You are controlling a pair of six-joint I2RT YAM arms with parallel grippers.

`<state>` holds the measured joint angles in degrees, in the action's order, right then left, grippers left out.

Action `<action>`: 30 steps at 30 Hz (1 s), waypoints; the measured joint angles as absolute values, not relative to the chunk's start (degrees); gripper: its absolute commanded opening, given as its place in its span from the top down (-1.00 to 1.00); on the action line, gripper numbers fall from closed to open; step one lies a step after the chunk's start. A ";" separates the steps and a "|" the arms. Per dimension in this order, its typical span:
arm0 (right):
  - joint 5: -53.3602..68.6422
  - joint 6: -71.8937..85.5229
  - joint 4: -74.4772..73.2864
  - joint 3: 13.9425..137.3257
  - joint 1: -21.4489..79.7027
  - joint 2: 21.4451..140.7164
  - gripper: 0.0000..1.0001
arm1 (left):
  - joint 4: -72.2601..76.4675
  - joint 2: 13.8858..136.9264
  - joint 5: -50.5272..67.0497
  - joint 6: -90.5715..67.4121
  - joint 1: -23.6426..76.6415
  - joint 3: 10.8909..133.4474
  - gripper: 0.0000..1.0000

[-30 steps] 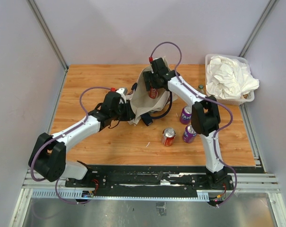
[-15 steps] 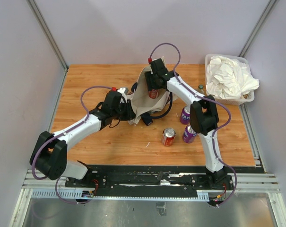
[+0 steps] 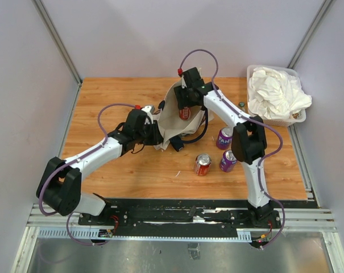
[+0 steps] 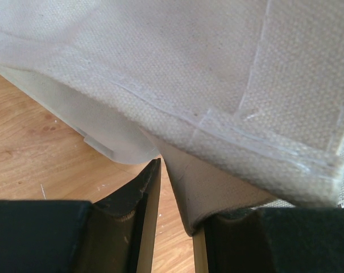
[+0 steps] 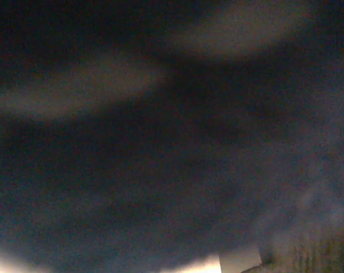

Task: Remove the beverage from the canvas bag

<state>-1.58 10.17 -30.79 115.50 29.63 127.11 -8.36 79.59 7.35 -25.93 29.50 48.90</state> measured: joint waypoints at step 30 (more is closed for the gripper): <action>-16.45 5.10 -43.90 98.89 52.38 76.03 0.99 | -10.39 79.77 6.24 -26.04 29.76 50.76 0.30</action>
<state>-16.45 5.10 -43.90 98.89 52.38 76.03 -10.39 79.77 6.24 -26.04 29.76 50.76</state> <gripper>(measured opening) 0.639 0.340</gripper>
